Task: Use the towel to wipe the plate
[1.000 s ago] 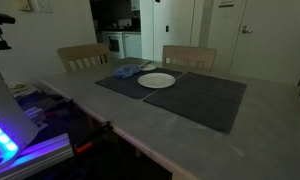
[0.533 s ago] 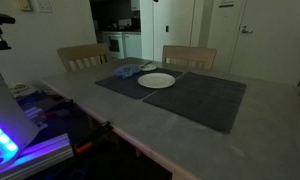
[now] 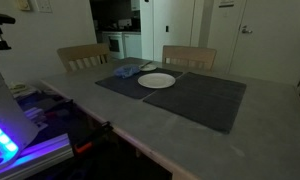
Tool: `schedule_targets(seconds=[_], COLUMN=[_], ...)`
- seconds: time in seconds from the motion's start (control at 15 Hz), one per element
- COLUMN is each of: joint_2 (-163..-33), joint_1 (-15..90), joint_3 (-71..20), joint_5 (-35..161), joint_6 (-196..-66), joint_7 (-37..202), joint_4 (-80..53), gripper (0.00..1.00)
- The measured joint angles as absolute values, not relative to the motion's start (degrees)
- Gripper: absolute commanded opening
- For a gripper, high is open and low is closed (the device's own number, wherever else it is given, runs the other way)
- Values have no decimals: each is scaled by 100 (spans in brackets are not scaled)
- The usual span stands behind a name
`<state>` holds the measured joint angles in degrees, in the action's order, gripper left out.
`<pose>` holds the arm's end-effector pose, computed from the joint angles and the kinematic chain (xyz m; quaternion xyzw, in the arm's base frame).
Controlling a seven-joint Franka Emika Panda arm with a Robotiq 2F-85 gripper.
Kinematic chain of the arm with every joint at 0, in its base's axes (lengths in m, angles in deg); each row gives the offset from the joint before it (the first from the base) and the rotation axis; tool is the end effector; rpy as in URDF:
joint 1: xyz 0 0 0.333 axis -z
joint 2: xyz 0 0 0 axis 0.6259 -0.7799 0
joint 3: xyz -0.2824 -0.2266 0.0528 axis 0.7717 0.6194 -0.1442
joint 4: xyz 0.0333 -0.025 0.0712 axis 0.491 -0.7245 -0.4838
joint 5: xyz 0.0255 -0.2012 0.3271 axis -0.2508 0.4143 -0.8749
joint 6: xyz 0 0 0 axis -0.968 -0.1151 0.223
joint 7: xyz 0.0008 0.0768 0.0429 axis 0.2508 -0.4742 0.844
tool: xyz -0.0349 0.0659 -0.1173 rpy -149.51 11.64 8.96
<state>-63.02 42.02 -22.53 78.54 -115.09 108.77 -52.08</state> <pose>0.4331 -0.1061 0.5121 0.9760 0.1682 0.0203 0.1368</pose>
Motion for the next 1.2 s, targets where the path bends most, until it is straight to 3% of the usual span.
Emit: schedule_targets(seconds=[0.67,1.2], joint_2=[-6864,-7646], joint_1=[3734,3577], joint_3=[-2484,-2759], joint_5=[7307,6545], joint_6=[-11876,-13069], joint_7=[10844,10671], joint_4=[-5153,-4968], gripper=[100,100])
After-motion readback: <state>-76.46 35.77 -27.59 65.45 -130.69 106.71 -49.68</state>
